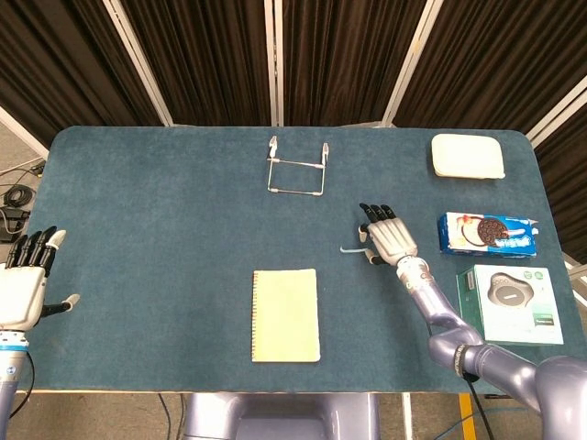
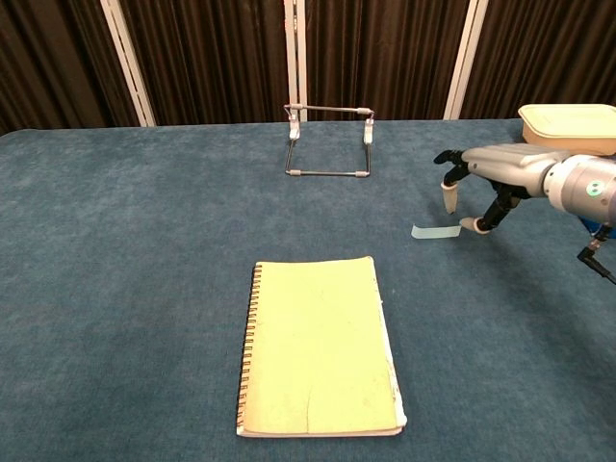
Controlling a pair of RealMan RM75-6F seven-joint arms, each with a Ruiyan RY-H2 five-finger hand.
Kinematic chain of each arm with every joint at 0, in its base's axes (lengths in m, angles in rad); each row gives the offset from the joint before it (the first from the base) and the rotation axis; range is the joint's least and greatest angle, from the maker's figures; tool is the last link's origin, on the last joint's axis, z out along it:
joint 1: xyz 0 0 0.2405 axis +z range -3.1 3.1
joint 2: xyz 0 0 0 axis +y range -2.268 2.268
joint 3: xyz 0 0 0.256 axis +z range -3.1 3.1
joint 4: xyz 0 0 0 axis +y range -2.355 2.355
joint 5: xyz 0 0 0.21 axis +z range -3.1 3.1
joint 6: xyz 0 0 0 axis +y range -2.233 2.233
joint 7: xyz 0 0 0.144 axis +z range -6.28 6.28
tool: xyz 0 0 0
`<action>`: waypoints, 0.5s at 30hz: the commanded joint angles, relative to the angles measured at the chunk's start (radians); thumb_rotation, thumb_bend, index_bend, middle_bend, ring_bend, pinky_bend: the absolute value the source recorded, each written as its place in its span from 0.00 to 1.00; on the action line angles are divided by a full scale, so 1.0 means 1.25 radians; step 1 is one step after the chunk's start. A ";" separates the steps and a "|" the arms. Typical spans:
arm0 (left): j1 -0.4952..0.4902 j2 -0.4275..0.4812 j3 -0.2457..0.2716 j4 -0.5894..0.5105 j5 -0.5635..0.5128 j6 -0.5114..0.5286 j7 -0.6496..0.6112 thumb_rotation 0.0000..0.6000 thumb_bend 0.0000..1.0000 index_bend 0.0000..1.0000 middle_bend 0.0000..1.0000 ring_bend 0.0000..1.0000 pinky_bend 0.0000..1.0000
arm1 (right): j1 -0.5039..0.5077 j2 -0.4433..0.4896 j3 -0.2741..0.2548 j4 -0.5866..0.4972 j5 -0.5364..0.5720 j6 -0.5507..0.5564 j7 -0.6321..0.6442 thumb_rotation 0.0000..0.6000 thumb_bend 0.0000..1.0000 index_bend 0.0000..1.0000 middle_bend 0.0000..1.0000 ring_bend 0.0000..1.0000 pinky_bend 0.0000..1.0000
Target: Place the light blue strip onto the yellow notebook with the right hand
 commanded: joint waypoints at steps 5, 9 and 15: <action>-0.002 0.001 -0.001 0.002 -0.008 -0.006 -0.004 1.00 0.00 0.00 0.00 0.00 0.00 | 0.006 -0.019 -0.019 0.028 -0.016 -0.003 0.023 1.00 0.30 0.51 0.00 0.00 0.00; -0.004 0.001 -0.002 0.005 -0.013 -0.010 -0.005 1.00 0.00 0.00 0.00 0.00 0.00 | 0.008 -0.032 -0.026 0.054 -0.031 0.002 0.044 1.00 0.31 0.51 0.00 0.00 0.00; -0.006 0.003 -0.001 0.003 -0.015 -0.016 -0.010 1.00 0.00 0.00 0.00 0.00 0.00 | 0.011 -0.055 -0.040 0.100 -0.054 0.011 0.070 1.00 0.32 0.52 0.00 0.00 0.00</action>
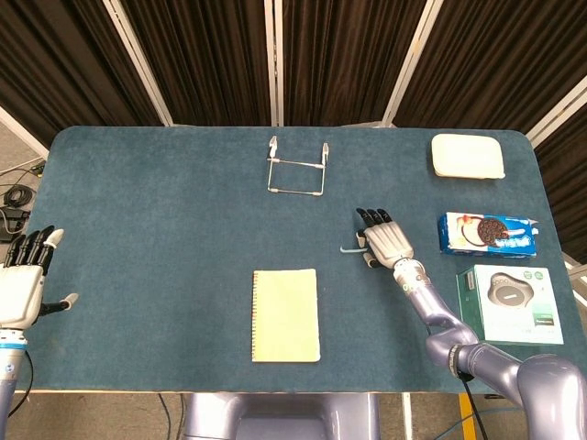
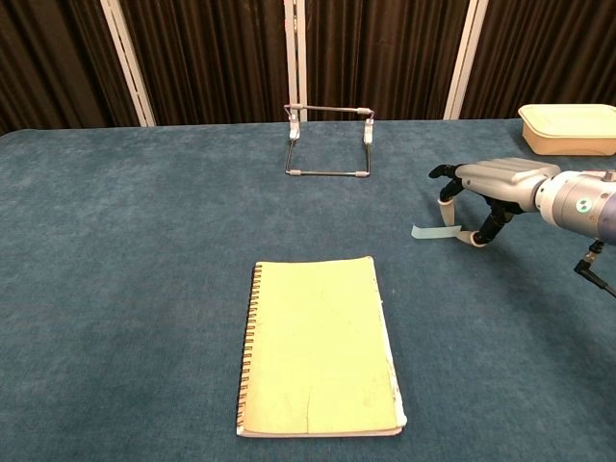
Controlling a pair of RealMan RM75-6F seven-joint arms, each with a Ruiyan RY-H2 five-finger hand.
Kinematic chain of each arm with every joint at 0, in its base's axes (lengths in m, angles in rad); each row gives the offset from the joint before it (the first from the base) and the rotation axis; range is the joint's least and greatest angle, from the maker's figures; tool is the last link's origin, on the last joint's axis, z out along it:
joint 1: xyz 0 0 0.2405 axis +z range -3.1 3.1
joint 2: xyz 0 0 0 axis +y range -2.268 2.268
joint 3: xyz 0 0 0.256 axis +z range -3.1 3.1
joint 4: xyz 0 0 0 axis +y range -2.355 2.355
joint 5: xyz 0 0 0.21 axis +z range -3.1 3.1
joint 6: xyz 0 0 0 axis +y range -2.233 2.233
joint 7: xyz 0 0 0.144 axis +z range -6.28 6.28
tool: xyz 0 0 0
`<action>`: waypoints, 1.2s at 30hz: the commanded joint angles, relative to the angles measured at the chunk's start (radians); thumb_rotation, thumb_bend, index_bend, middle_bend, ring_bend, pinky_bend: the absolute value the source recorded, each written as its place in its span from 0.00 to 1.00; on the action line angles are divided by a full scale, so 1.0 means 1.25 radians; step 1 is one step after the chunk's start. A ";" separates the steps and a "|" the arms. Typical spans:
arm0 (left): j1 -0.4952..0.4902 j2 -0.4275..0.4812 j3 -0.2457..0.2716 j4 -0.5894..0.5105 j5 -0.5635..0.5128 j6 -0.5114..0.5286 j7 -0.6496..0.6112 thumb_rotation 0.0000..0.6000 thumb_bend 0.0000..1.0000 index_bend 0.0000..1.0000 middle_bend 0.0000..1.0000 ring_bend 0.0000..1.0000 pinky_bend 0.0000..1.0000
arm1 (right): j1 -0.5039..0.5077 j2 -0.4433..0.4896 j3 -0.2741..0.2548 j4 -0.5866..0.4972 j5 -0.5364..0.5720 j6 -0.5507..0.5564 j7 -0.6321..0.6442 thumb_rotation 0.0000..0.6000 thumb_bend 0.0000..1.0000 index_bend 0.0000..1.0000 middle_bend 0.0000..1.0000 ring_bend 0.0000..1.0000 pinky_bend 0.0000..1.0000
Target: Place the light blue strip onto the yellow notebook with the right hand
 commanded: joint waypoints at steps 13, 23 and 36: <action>-0.003 -0.002 0.003 0.002 -0.004 -0.005 0.001 1.00 0.00 0.00 0.00 0.00 0.00 | 0.006 -0.034 -0.023 0.076 -0.047 0.019 0.061 1.00 0.40 0.65 0.00 0.00 0.00; -0.004 0.000 0.006 -0.004 0.001 -0.004 -0.003 1.00 0.00 0.00 0.00 0.00 0.00 | 0.004 0.019 -0.048 -0.018 -0.145 0.142 0.080 1.00 0.42 0.69 0.01 0.00 0.00; 0.001 0.019 0.015 -0.022 0.026 0.005 -0.040 1.00 0.00 0.00 0.00 0.00 0.00 | 0.071 0.044 -0.048 -0.277 -0.203 0.134 -0.156 1.00 0.43 0.70 0.02 0.00 0.00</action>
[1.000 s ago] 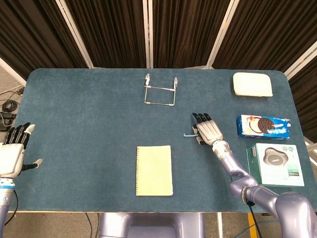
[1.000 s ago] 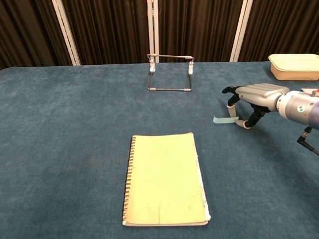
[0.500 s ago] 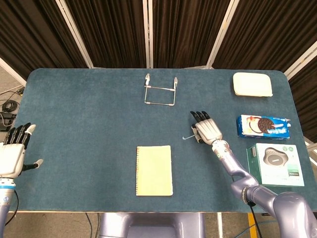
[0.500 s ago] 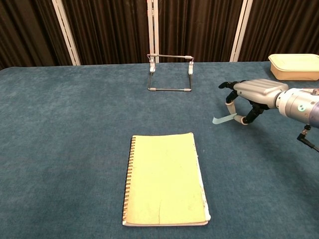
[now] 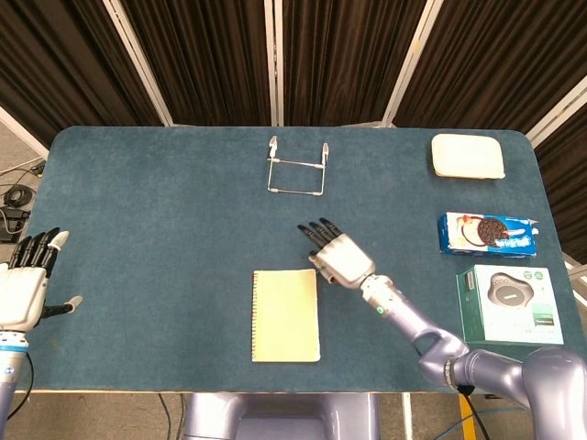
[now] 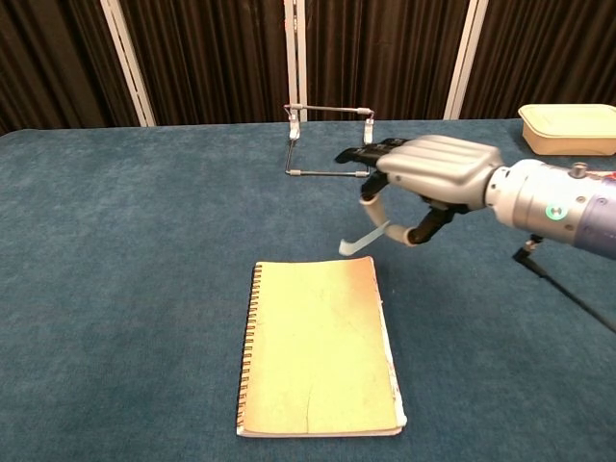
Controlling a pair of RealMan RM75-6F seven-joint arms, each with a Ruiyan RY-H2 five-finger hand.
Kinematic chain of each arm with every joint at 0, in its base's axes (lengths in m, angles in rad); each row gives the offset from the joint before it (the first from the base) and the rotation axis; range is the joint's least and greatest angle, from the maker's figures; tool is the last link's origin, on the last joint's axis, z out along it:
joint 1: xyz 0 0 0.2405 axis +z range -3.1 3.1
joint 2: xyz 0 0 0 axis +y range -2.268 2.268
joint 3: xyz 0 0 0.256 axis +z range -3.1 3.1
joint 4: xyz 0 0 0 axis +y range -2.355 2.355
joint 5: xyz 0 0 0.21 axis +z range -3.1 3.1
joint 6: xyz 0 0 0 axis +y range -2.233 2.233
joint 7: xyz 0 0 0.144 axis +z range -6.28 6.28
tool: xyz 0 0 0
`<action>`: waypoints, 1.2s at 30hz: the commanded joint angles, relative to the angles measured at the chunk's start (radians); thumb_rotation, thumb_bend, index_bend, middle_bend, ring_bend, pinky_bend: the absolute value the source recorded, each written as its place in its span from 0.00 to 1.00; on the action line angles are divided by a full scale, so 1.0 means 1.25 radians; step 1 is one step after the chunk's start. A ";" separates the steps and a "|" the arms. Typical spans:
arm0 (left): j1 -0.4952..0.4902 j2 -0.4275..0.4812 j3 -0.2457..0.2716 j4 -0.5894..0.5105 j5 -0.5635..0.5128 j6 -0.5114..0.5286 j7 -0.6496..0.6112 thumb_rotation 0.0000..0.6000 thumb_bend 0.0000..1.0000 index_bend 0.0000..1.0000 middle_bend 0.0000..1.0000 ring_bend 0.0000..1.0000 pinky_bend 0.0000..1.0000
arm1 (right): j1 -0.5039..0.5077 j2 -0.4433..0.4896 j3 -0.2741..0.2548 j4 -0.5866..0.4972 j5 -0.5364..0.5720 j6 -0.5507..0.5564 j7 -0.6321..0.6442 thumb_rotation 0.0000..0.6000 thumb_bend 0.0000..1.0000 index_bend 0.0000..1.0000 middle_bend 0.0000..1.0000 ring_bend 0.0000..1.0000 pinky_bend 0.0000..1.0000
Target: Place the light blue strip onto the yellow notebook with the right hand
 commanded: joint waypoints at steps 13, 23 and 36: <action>0.001 0.018 0.009 -0.006 0.019 -0.002 -0.038 1.00 0.00 0.00 0.00 0.00 0.00 | 0.031 -0.105 0.018 -0.032 0.090 -0.050 -0.266 1.00 0.44 0.70 0.02 0.00 0.00; -0.002 0.016 0.012 -0.005 0.019 -0.007 -0.032 1.00 0.00 0.00 0.00 0.00 0.00 | -0.006 -0.032 -0.020 -0.153 0.128 -0.054 -0.354 1.00 0.16 0.08 0.00 0.00 0.00; -0.052 0.003 0.019 0.010 0.080 -0.059 -0.070 1.00 0.12 0.00 0.00 0.00 0.00 | -0.145 0.264 -0.071 -0.284 0.020 0.170 -0.210 1.00 0.12 0.04 0.00 0.00 0.00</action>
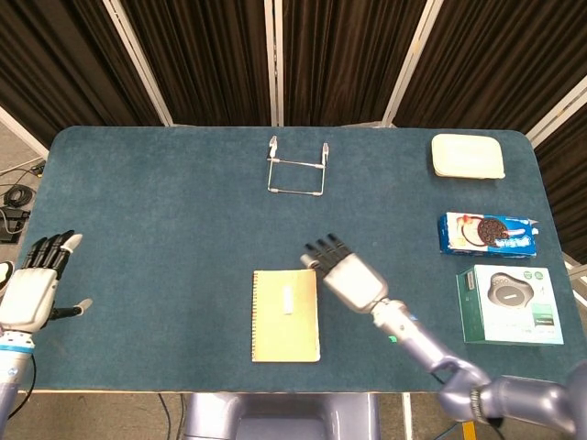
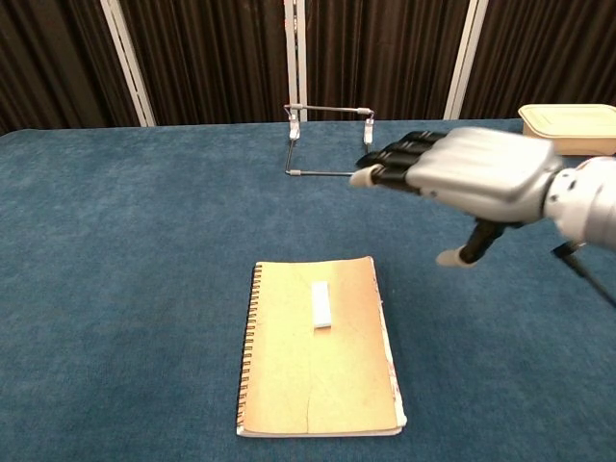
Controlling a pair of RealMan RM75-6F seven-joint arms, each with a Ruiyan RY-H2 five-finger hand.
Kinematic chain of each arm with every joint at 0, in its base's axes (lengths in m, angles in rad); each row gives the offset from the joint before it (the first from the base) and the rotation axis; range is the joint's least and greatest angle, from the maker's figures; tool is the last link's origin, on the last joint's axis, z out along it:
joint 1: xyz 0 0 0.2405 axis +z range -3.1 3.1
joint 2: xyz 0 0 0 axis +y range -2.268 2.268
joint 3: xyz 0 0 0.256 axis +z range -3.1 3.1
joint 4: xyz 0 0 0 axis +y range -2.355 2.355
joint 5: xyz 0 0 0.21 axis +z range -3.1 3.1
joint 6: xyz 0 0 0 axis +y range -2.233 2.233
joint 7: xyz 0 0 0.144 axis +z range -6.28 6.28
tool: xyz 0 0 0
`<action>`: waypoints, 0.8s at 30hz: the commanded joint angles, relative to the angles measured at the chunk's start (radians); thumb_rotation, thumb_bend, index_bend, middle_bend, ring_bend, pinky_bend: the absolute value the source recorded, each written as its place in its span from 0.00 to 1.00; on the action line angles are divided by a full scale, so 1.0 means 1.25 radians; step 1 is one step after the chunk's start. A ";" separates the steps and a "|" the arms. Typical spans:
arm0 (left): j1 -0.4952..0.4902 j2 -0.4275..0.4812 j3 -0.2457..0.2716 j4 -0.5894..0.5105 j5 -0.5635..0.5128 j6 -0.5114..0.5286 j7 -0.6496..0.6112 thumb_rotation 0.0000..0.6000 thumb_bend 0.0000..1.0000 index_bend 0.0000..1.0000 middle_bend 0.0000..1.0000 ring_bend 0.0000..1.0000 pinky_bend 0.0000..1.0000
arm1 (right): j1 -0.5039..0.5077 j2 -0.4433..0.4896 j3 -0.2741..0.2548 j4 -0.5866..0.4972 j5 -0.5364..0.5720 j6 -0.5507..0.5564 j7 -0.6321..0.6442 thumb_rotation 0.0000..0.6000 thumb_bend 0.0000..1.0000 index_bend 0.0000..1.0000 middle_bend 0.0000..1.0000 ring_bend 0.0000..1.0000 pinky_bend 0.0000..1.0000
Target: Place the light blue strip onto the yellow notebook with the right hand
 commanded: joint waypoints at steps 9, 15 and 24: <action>-0.157 -0.024 -0.009 -0.063 0.118 -0.141 0.049 1.00 0.68 0.15 0.00 0.00 0.00 | -0.165 0.188 -0.018 0.139 -0.004 0.161 0.364 1.00 0.09 0.01 0.00 0.00 0.00; -0.250 -0.054 -0.039 -0.127 0.047 -0.284 0.148 1.00 0.87 0.25 0.00 0.00 0.00 | -0.234 0.197 -0.008 0.151 0.047 0.198 0.448 1.00 0.08 0.00 0.00 0.00 0.00; -0.372 -0.184 -0.054 -0.172 -0.114 -0.420 0.372 1.00 0.91 0.35 0.00 0.00 0.00 | -0.318 0.211 0.010 0.045 0.103 0.259 0.418 1.00 0.08 0.00 0.00 0.00 0.00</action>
